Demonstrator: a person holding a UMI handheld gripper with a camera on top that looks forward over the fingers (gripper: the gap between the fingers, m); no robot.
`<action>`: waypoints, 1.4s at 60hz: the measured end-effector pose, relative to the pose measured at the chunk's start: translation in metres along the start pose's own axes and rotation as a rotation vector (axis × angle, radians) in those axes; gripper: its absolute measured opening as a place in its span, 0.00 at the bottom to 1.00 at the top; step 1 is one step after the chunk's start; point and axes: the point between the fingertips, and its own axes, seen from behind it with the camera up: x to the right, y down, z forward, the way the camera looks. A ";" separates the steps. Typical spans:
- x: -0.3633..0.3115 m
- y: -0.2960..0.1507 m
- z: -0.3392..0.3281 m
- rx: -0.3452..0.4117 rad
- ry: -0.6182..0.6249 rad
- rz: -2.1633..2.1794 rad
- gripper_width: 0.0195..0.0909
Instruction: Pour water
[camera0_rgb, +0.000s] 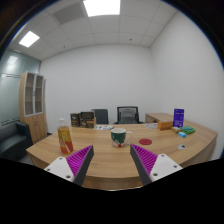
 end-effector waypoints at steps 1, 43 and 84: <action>-0.002 0.000 0.000 0.000 -0.006 0.001 0.88; -0.245 0.022 0.178 -0.061 -0.262 -0.058 0.88; -0.255 0.028 0.263 -0.025 -0.081 0.015 0.36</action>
